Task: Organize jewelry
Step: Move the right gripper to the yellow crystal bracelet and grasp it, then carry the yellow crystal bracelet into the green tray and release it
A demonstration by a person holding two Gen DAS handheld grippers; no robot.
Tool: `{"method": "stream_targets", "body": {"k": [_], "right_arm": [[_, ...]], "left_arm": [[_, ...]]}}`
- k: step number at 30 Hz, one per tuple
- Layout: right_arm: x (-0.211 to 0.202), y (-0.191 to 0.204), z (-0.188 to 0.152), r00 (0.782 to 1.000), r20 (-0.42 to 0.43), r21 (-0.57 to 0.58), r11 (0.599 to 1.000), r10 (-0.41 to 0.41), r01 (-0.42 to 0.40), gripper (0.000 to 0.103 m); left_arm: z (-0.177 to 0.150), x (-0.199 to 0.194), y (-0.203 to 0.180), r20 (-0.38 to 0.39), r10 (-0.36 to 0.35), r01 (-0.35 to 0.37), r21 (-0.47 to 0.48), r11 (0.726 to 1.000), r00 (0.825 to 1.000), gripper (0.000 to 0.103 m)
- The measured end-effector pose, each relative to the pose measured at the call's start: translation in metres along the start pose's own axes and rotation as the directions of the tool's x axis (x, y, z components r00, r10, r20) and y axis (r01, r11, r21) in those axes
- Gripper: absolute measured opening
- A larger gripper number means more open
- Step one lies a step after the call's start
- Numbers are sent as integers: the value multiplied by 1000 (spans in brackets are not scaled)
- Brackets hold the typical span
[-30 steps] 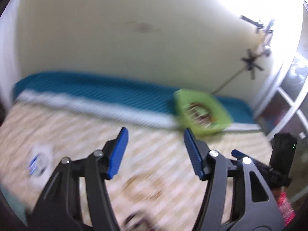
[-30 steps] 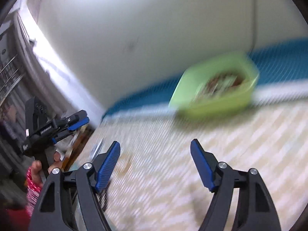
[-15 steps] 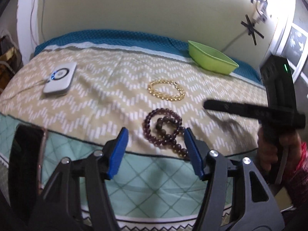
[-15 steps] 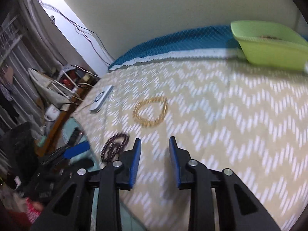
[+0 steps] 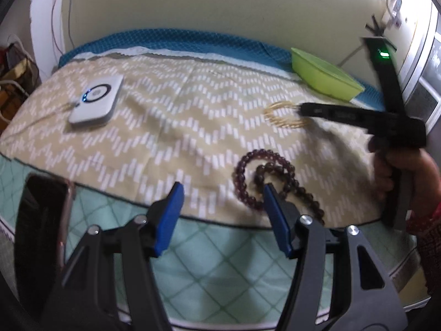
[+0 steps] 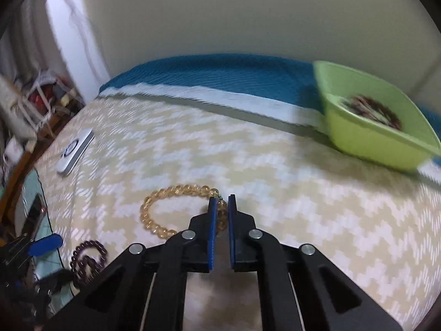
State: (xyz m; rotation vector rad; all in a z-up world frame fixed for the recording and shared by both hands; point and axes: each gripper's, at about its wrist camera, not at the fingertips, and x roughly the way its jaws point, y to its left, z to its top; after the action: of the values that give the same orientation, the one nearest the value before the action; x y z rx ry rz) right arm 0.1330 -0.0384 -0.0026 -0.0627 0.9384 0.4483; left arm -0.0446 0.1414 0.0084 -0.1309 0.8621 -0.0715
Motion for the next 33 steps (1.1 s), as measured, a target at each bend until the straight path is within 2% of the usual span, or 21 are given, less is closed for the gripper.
{"method": "stream_targets", "body": {"k": [2, 8, 9, 10, 12, 17, 18, 20, 21, 22, 24, 26, 28, 33], "right_arm": [[-12, -21, -9, 1000, 7, 23, 1000, -9, 8, 0], [-66, -99, -56, 999, 42, 151, 989, 3, -9, 0], [-73, -106, -64, 999, 50, 167, 986, -1, -8, 0], [-81, -114, -71, 998, 58, 182, 983, -4, -7, 0], [-97, -131, -86, 997, 76, 225, 974, 2, -19, 0], [-119, -165, -110, 990, 130, 338, 937, 51, -93, 0], [-121, -171, -114, 986, 145, 365, 922, 83, -131, 0], [-125, -182, -117, 976, 166, 409, 891, 139, -196, 0], [-129, -185, -118, 972, 181, 415, 885, 148, -212, 0], [-137, -188, -119, 968, 205, 404, 887, 148, -222, 0], [-146, -185, -117, 971, 204, 367, 910, 122, -192, 0], [-151, -176, -113, 980, 179, 289, 948, 84, -134, 0], [-148, -164, -110, 986, 153, 236, 966, 67, -102, 0], [-128, -134, -100, 997, 82, 94, 995, 10, -18, 0]], "left_arm": [[9, 7, -5, -12, 9, -9, 24, 1000, 1000, 58], [68, 59, -32, -112, -44, 53, 79, 995, 993, 58], [81, 70, -41, -132, -51, 64, 96, 993, 990, 58], [94, 83, -55, -154, -100, 118, 111, 987, 983, 58], [108, 98, -80, -165, -137, 160, 136, 978, 977, 57], [120, 124, -155, -183, -226, 262, 208, 942, 957, 58], [121, 123, -168, -197, -238, 277, 199, 940, 951, 58], [120, 113, -179, -206, -335, 368, 146, 918, 919, 57], [118, 102, -188, -199, -396, 427, 150, 892, 896, 57], [114, 91, -198, -197, -422, 457, 194, 868, 885, 58], [105, 78, -218, -201, -424, 467, 282, 838, 883, 58], [94, 76, -233, -237, -419, 479, 333, 812, 876, 57], [84, 84, -244, -271, -376, 456, 365, 812, 886, 56], [64, 96, -257, -278, -264, 367, 440, 820, 924, 38]]}}
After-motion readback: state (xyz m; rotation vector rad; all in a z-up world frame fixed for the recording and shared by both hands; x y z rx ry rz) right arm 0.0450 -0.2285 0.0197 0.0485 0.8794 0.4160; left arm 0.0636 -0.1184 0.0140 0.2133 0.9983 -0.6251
